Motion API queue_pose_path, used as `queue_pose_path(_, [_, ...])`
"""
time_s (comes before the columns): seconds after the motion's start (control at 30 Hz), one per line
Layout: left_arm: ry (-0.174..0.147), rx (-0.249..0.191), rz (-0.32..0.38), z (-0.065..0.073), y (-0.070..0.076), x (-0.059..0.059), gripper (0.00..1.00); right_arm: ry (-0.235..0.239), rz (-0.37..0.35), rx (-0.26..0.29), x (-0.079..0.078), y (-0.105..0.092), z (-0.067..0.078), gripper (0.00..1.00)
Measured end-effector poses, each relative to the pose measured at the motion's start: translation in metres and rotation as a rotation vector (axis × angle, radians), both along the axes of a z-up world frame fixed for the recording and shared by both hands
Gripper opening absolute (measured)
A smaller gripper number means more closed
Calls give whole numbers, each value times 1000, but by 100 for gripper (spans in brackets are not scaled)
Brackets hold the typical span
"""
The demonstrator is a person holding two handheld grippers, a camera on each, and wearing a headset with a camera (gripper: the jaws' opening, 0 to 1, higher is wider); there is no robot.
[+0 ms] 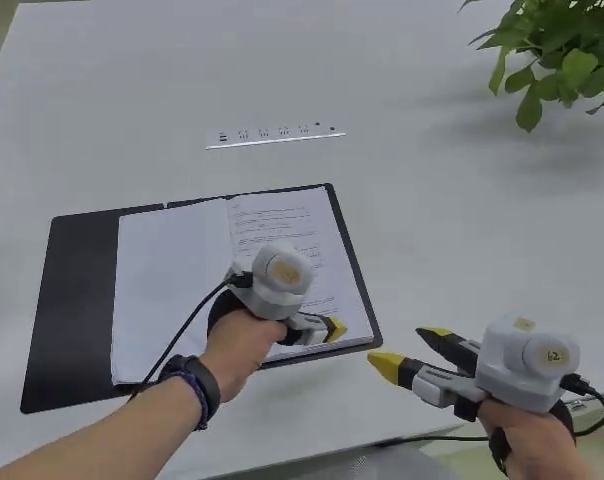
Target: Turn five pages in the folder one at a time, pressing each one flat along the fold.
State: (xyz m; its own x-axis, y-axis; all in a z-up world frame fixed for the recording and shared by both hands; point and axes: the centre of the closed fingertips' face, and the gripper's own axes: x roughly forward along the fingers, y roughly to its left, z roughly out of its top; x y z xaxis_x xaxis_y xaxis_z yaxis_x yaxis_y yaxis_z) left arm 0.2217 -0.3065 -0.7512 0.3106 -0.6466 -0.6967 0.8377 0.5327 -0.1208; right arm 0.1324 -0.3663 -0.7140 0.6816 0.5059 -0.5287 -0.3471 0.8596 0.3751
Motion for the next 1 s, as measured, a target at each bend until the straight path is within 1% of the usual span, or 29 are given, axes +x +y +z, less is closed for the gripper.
queue_pose_path(0.13, [1, 19, -23, -9, -15, 0, 69, 8, 4, 0, 0, 0, -2, 59])
queue_pose_path(0.27, [-3, 67, -60, -23, -23, -2, 69, 12, -1, 2, 1, -4, -1, 59])
queue_pose_path(0.3, [-6, 73, -66, -26, -24, -2, 69, 13, -3, 4, 2, -5, -1, 59])
queue_pose_path(0.37, [-14, 87, -70, -29, -26, -3, 70, 14, -4, 3, 2, -7, 0, 59])
queue_pose_path(0.4, [-28, 103, -76, -32, -25, -3, 70, 14, -3, 1, 2, -8, 0, 59])
queue_pose_path(0.43, [-40, 108, -77, -31, -26, -1, 70, 15, -3, 0, 2, -9, 0, 59])
queue_pose_path(0.5, [-46, 107, -78, -31, -26, -1, 70, 22, -14, -1, 4, -14, -2, 59])
queue_pose_path(0.53, [-56, 104, -77, -31, -25, 0, 70, 25, -18, -1, 4, -15, -3, 59])
queue_pose_path(0.7, [-64, 84, -75, -31, -25, 1, 70, 27, -18, 5, 5, -14, -5, 58])
queue_pose_path(0.83, [-62, 74, -71, -30, -22, 6, 66, 29, -16, 8, 4, -13, -7, 58])
queue_pose_path(1.0, [-56, 66, -66, -29, -20, 8, 61, 25, -13, 10, 4, -12, -7, 57])
